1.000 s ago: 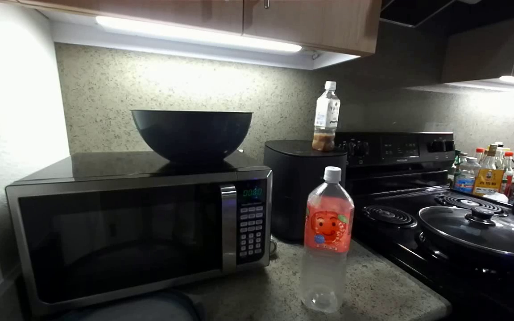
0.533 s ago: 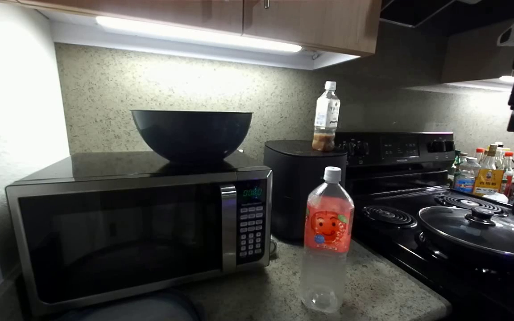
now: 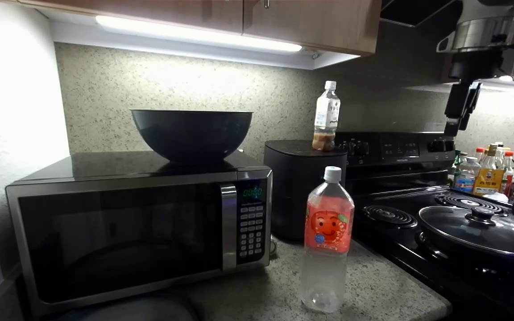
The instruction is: Put the bottle on top of he air fryer on the counter
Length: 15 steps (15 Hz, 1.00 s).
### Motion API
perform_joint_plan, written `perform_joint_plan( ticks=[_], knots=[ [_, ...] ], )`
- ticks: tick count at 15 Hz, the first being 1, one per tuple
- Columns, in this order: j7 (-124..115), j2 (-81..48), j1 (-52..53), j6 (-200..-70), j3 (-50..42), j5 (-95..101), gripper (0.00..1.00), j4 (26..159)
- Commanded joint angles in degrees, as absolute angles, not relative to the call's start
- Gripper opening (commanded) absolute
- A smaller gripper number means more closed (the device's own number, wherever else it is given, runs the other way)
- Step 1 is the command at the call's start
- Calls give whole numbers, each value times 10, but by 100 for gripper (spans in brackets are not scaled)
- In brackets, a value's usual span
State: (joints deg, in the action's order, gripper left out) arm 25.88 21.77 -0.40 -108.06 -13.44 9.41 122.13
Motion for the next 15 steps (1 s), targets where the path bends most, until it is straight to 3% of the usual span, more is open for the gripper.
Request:
perform_joint_plan(
  ticks=[1,5,11,15],
  knots=[
    [262,212,-16,-1081,-122,90,100,1218],
    [263,217,-11,-1125,-131,52,100,1231],
    [286,123,7,-1309,-152,-149,100,1193],
    [278,112,-12,-1305,-131,-136,100,1195]
  ],
)
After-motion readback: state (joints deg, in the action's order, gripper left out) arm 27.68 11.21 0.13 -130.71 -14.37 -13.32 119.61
